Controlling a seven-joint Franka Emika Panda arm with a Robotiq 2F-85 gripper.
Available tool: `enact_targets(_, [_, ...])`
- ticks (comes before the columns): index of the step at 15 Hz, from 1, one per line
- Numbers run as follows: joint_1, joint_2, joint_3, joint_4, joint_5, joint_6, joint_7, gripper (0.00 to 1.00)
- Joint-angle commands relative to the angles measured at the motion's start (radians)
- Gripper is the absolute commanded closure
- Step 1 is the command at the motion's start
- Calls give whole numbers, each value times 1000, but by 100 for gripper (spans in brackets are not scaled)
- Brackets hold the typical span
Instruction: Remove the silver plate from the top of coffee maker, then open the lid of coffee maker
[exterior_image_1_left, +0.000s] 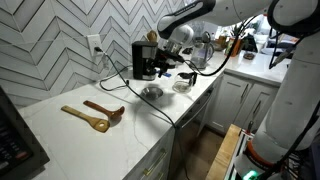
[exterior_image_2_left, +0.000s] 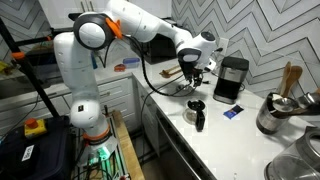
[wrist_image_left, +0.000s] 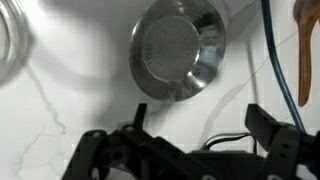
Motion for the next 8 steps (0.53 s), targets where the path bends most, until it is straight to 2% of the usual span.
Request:
enact_targets(1, [0, 3, -1, 2, -1, -3, 1, 0])
enact_targets(3, [0, -6, 0, 16, -1, -6, -3, 0])
enact_targets(8, [4, -79, -9, 91, -83, -32, 76, 0])
